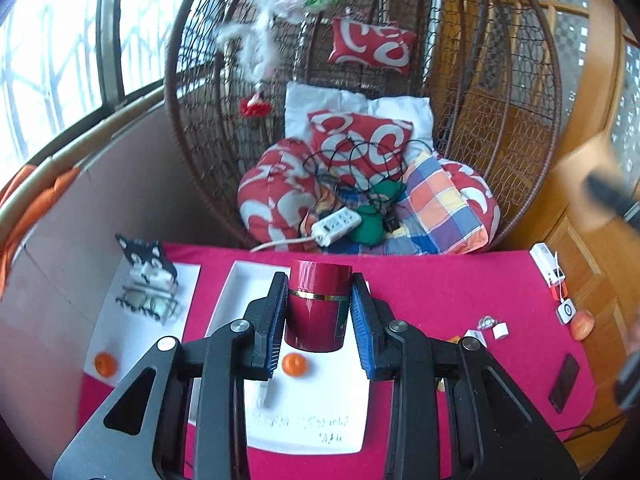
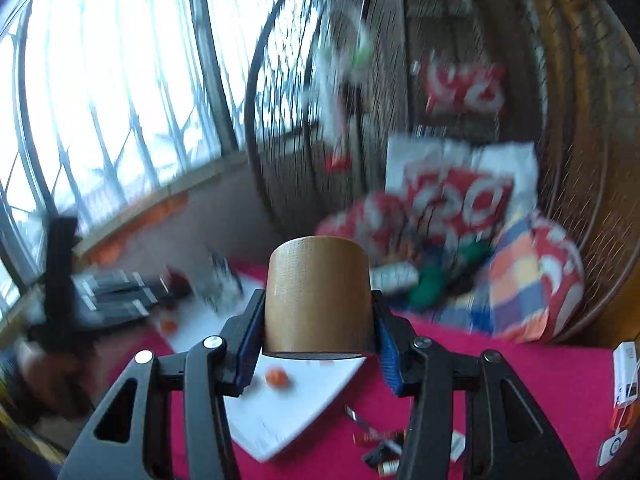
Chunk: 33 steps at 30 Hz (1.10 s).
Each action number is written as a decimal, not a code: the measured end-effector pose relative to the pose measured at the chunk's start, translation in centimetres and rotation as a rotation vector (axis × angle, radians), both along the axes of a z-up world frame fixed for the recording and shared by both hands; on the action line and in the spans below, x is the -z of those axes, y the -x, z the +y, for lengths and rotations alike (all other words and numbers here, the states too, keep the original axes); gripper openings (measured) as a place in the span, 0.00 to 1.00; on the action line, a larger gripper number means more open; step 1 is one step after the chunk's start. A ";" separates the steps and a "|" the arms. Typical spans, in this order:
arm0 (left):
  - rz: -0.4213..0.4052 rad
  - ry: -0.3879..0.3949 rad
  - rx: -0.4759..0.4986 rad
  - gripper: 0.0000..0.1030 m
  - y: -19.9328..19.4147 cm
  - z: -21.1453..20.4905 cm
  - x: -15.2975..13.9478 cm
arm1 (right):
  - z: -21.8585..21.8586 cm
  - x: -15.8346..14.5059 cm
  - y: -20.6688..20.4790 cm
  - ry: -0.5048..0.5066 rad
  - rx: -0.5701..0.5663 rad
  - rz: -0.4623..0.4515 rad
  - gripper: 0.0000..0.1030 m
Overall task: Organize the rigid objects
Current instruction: 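Carry the red container with the left tool while the right tool carries the tape roll toward the tray, then lower the red container into the tray with the left tool while the right tool places the tape roll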
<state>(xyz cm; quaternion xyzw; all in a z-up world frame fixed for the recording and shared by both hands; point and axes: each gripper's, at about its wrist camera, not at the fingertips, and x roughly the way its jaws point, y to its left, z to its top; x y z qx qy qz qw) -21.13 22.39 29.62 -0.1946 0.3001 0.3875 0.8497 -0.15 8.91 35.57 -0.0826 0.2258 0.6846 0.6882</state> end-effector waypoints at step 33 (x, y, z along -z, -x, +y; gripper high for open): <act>0.089 0.183 0.053 0.29 2.1 9.1 8.8 | 9.6 12.8 7.9 0.415 -0.072 0.050 0.48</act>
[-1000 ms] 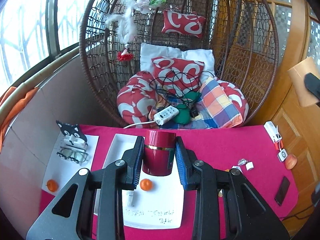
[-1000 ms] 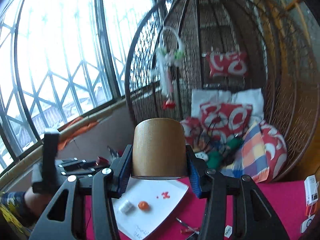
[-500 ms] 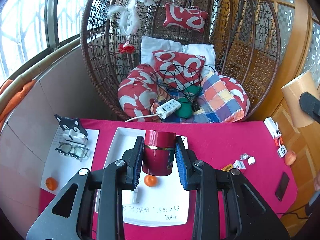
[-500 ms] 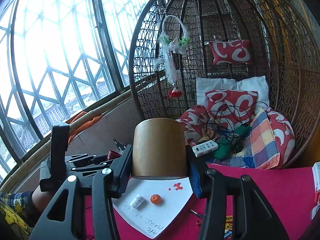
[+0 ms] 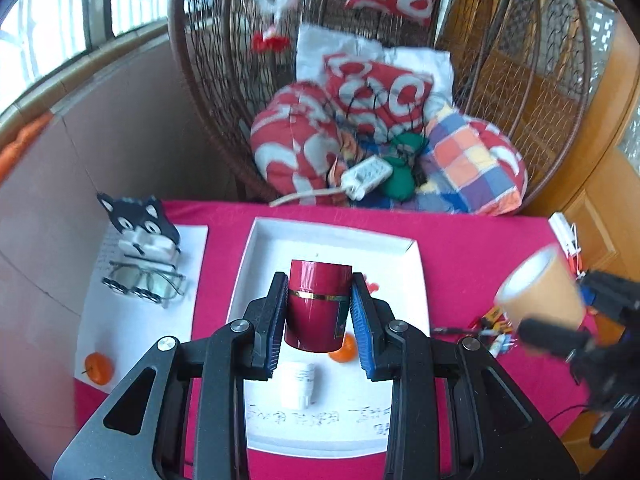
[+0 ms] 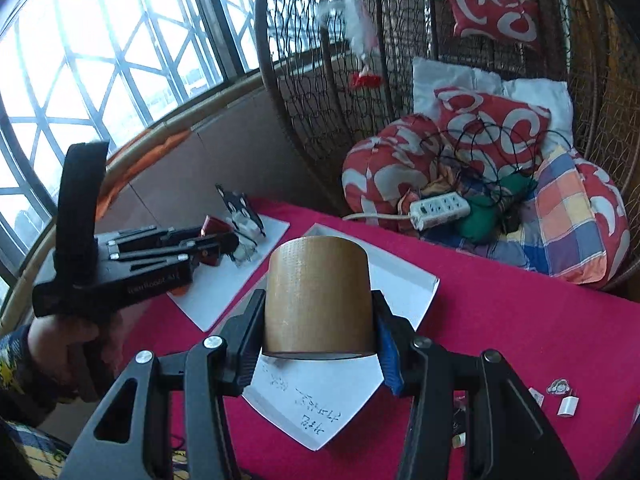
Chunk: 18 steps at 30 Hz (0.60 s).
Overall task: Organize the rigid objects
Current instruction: 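Lower the red container into the tray with the left tool while the right tool places the tape roll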
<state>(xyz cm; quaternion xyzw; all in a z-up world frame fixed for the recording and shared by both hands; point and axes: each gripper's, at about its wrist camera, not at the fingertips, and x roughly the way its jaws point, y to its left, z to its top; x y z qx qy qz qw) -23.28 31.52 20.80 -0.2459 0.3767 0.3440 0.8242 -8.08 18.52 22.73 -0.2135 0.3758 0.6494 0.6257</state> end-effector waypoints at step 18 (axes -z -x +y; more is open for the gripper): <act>0.260 0.142 0.068 0.29 -4.7 3.2 12.1 | 3.3 11.0 5.1 0.334 -0.035 -0.041 0.49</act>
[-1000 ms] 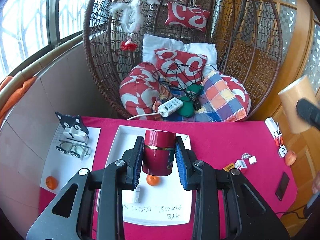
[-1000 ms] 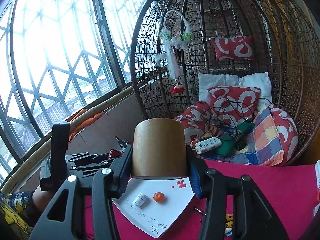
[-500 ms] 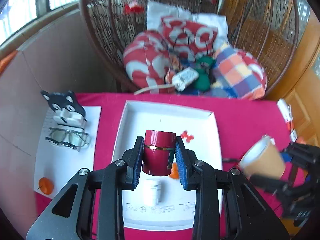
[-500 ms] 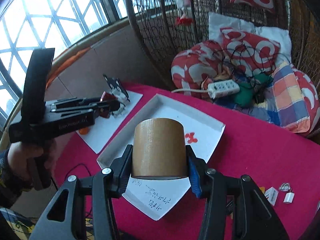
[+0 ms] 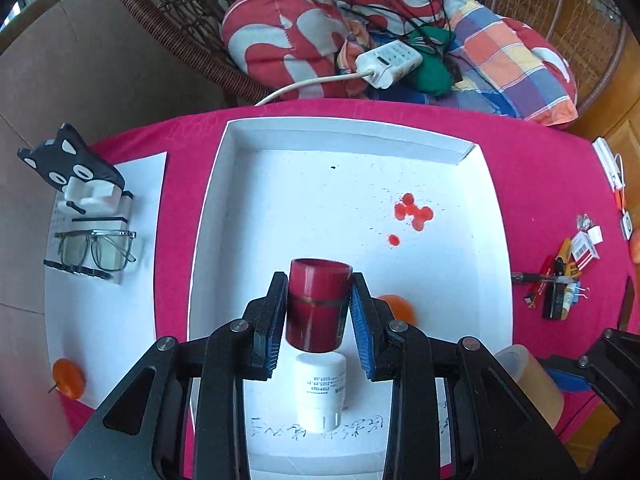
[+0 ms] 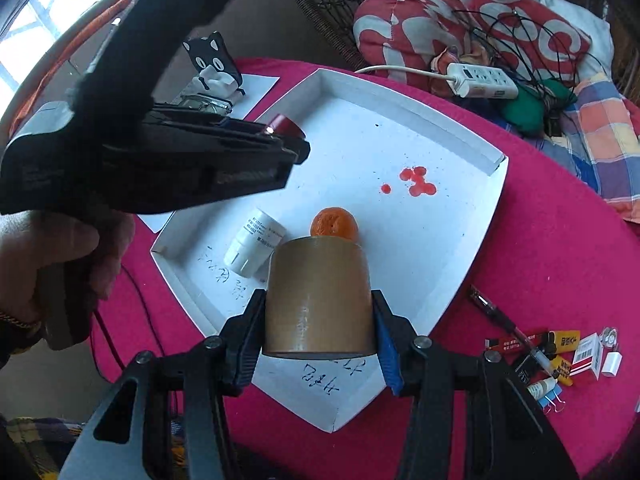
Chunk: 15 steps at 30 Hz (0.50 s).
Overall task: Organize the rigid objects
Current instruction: 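Lower the red container into the tray with the left tool while the right tool places the tape roll, then open both tools and move them back over the pile of items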
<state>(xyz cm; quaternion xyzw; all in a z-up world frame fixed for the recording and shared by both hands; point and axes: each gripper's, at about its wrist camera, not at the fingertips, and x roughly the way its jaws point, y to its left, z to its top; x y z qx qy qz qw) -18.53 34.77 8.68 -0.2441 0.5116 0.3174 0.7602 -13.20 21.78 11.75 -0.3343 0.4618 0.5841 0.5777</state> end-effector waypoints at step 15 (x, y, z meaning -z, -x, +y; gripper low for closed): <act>-0.093 -0.082 -0.100 1.00 2.0 -0.7 -3.6 | -1.4 -2.7 -1.9 -0.111 0.114 -0.040 1.00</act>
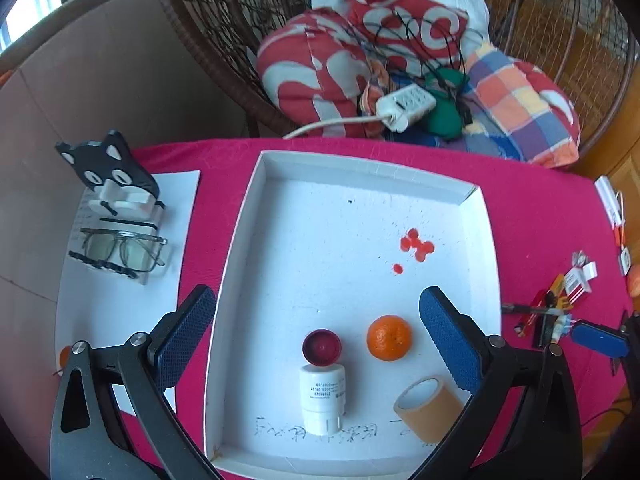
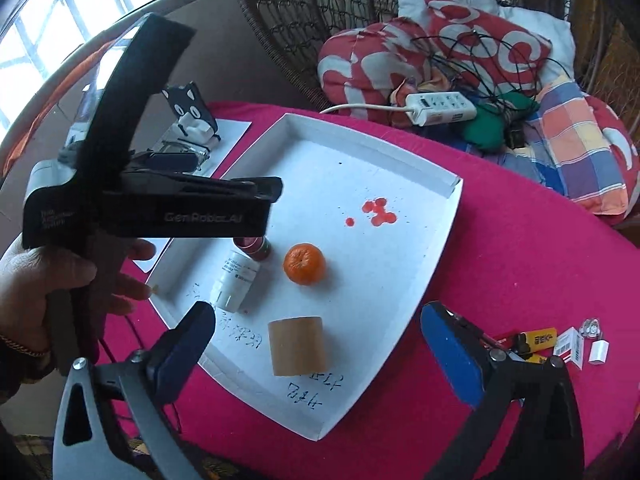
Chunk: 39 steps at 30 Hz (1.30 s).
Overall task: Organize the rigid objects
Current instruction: 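Open both tools and move them back over the pile of items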
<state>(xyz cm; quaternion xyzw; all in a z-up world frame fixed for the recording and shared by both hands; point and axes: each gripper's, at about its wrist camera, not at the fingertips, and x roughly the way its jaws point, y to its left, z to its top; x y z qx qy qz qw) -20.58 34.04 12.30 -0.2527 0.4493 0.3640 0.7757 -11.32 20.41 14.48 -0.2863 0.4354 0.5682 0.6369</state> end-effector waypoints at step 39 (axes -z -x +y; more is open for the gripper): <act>-0.029 -0.003 0.162 1.00 -9.0 -14.4 -4.5 | -19.1 -2.6 -23.4 -0.194 0.628 0.115 1.00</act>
